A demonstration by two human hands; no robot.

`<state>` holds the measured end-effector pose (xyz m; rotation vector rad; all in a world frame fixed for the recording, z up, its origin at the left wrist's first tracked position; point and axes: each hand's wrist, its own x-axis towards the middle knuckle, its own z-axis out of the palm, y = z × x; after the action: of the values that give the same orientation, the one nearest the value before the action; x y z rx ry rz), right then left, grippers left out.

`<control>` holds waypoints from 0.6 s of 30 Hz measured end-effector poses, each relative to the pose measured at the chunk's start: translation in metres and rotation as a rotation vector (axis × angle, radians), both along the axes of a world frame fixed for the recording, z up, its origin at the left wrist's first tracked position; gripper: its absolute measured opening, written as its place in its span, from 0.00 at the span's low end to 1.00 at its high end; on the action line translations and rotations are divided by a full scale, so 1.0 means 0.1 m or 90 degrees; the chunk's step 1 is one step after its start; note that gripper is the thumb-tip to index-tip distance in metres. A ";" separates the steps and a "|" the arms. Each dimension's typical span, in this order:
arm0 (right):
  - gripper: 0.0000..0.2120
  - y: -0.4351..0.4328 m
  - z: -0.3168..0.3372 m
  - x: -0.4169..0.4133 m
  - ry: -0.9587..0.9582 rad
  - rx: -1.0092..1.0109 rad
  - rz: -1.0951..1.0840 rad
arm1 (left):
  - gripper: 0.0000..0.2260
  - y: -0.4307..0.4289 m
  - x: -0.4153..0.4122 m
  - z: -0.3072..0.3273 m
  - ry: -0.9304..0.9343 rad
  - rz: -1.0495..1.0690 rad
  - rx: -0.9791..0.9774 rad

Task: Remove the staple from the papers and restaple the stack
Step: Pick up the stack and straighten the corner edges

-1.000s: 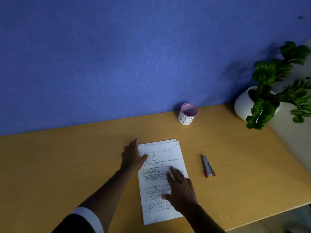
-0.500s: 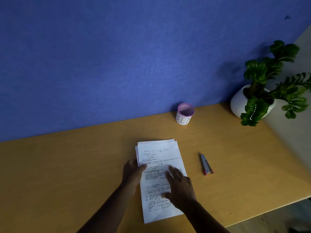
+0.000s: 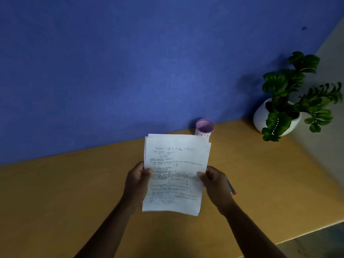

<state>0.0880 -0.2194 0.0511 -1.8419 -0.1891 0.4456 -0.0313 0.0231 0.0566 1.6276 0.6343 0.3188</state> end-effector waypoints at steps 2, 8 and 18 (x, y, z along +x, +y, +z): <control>0.06 0.01 0.12 -0.02 -0.099 -0.028 -0.013 | 0.09 -0.05 0.01 0.06 -0.046 0.017 0.024; 0.13 0.01 0.09 -0.16 -0.237 -0.034 -0.057 | 0.08 -0.27 0.02 0.14 -0.122 0.075 0.055; 0.10 0.07 0.05 -0.28 -0.284 -0.116 -0.052 | 0.13 -0.53 -0.02 0.05 -0.068 0.106 0.085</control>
<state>0.0601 -0.2127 0.0562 -2.1018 -0.3847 -0.0125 -0.0337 -0.0303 0.0612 1.6752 0.6802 0.5759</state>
